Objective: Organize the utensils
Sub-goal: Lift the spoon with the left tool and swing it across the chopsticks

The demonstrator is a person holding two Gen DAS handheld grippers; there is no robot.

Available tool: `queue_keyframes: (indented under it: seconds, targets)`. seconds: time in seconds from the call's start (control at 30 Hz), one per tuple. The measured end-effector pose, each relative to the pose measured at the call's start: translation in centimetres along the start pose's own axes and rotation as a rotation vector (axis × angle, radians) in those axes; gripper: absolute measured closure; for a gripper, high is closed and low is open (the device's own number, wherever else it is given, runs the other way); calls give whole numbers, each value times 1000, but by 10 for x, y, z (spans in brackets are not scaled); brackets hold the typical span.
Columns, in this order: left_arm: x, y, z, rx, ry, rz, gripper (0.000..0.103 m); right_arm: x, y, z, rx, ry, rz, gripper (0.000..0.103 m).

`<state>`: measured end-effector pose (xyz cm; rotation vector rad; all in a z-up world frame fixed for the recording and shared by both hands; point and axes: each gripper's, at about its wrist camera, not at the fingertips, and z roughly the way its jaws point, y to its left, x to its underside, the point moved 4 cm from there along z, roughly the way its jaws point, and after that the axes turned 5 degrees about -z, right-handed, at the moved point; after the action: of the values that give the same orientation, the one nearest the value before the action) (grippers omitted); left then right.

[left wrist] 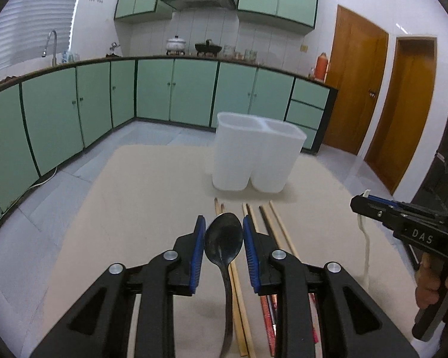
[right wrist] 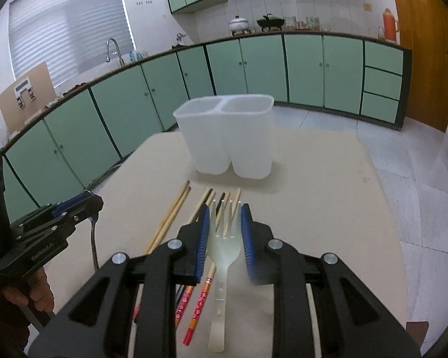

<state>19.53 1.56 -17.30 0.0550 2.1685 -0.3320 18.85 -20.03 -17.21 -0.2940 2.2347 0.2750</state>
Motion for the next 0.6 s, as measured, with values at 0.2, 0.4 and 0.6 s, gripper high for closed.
queue_keyframes:
  seconds: [0.2, 0.4, 0.6]
  targets:
    - [-7, -5, -11, 17, -46, -3, 78, -5, 4, -16, 2, -37, -11, 83]
    - [-14, -7, -21, 24, -78, -4, 86, -15, 2, -24, 3, -78, -21, 83]
    - [-17, -5, -16, 38, -66, -14, 98, -20, 3, -26, -5, -96, -24, 83]
